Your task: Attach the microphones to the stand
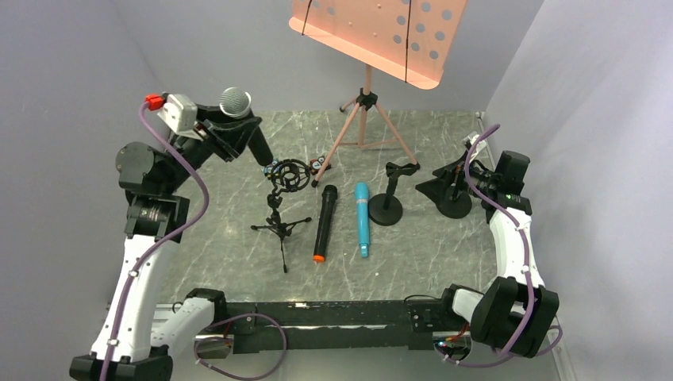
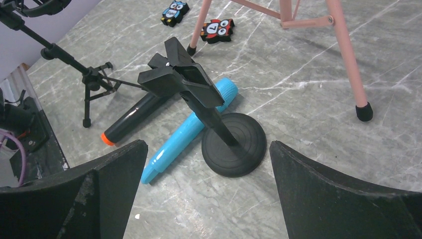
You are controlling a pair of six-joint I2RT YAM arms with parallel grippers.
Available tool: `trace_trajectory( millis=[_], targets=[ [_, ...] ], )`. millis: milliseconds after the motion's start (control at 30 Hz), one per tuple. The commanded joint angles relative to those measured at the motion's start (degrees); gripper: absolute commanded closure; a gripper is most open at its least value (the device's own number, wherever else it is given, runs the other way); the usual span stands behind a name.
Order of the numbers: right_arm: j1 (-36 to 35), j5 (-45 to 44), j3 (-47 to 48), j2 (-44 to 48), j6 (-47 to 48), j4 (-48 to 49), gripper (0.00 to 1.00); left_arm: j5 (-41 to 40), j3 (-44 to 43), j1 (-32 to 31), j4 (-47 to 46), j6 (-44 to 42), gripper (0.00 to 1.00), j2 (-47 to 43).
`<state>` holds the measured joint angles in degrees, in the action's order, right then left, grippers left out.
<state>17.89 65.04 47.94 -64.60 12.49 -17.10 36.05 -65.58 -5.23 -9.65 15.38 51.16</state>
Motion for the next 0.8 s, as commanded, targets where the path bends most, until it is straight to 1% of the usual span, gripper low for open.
trace_trajectory(
  millis=[0,233,367,767],
  targets=[
    [-0.31,0.33,1.36,-0.08,1.37,1.81,0.00,-2.46,-0.90,-5.05,-5.91,0.30,1.00,1.36],
    [-0.38,0.23,1.43,-0.43,1.54,1.64,0.00,-4.09,1.10,-9.15,-8.63,0.59,1.00,3.70],
    [-0.32,0.20,1.53,-0.48,1.70,1.39,0.00,-4.84,1.89,-10.93,-8.59,-0.20,1.00,5.17],
    [-0.31,0.20,1.63,-0.30,1.92,1.18,0.00,-5.06,3.95,-11.81,-7.12,-2.22,1.00,7.19]
  ],
)
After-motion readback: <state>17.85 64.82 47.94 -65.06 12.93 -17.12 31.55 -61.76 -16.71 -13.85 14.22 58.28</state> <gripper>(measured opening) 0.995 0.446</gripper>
